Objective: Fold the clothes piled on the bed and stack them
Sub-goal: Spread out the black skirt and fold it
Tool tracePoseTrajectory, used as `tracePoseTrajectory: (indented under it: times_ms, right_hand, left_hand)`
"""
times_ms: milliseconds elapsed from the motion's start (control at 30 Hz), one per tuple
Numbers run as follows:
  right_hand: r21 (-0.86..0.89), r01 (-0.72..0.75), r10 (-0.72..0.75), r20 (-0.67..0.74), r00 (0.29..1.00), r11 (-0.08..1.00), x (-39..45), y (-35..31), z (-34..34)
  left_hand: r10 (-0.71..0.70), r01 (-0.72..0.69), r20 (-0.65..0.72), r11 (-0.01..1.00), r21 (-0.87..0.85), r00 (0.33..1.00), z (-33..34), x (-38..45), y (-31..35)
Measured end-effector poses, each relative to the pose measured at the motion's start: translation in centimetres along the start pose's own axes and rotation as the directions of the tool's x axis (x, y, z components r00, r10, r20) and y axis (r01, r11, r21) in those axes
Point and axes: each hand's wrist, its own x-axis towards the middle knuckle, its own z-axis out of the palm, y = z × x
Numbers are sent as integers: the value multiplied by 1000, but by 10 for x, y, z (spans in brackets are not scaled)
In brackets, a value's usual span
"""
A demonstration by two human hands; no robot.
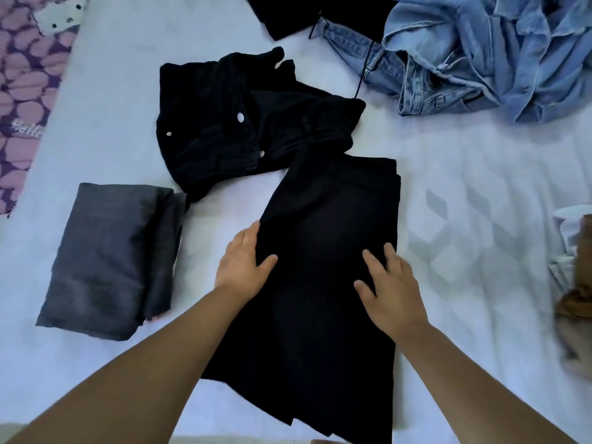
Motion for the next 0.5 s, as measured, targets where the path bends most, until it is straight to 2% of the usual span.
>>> tracePoseTrajectory:
  times_ms: [167,267,367,433,500]
  right_hand:
    - [24,-27,28,-54,998,999,64,11,-14]
    - [36,-54,59,-163,985,998,94,15,-19]
    - [191,-118,162,-236,958,975,107,13,-23]
    - [367,-185,271,-198,942,912,112,13,-25]
    - [447,-215,306,-141,942,868,111,14,-27]
  left_hand:
    - [63,-63,2,995,80,998,9,52,38]
    - [76,-76,-74,997,12,994,17,84,53]
    - [35,-52,-97,983,-174,995,21,101,65]
    - [-25,11,-62,975,-221,998,20,105,70]
    - [-85,79,-21,973,-216,996,17,105,71]
